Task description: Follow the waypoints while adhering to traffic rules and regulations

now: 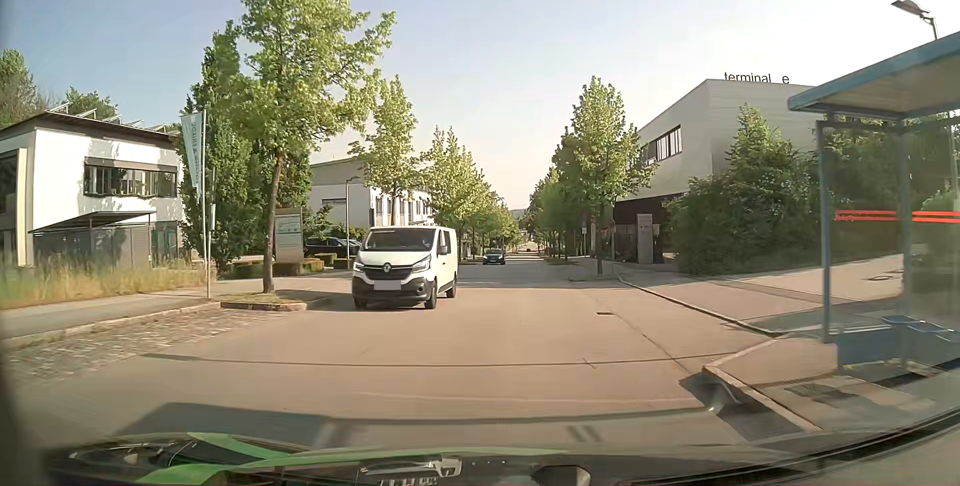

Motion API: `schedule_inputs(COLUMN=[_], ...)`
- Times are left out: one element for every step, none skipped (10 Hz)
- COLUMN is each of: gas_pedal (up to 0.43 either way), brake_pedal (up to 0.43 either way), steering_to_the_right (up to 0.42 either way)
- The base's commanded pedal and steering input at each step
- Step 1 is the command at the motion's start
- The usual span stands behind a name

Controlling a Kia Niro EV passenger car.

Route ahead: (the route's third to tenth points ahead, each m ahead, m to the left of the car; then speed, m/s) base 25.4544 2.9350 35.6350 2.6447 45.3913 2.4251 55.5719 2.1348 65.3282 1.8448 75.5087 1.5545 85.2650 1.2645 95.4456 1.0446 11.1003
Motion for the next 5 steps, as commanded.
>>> schedule_inputs(gas_pedal=[0.079, 0.079, 0.079, 0.079, 0.079], brake_pedal=[0.0, 0.0, 0.0, 0.0, 0.0], steering_to_the_right=[0.005, 0.005, 0.005, 0.005, 0.005])
